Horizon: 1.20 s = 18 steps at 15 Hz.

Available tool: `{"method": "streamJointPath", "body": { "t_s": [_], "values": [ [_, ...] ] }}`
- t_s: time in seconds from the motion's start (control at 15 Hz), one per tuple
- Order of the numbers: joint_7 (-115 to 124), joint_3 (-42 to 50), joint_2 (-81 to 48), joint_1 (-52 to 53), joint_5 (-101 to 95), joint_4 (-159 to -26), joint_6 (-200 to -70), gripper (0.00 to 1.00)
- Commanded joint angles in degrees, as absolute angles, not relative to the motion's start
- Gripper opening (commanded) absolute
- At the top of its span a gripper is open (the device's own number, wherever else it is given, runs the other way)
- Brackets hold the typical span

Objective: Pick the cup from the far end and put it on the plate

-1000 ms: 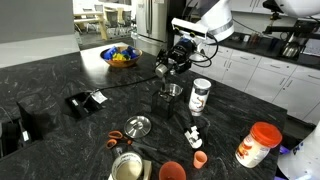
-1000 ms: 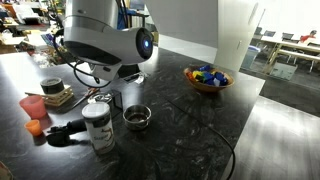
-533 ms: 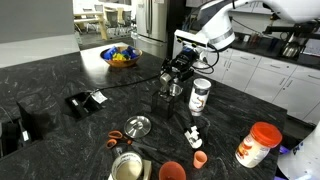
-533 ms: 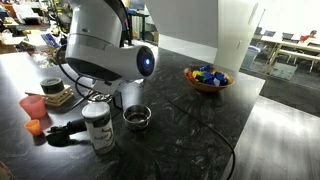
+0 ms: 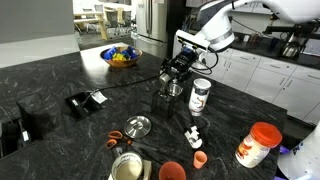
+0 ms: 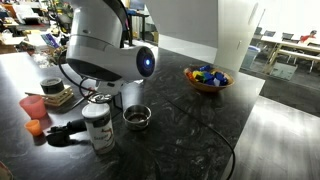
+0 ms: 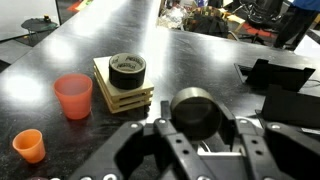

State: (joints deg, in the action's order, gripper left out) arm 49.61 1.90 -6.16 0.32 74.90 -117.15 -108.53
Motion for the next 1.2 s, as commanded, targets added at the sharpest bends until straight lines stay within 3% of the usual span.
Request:
{"method": "streamJointPath", "body": {
  "t_s": [0.0, 1.0, 1.13],
  "values": [
    [47.9, 1.5, -7.4, 0.3, 75.2, -115.9, -109.1, 0.21],
    [45.4, 1.8, -10.2, 0.3, 74.7, -115.3, -108.8, 0.21],
    [45.5, 1.9, -10.3, 0.2, 74.8, -115.4, -109.0, 0.43]
  ]
}}
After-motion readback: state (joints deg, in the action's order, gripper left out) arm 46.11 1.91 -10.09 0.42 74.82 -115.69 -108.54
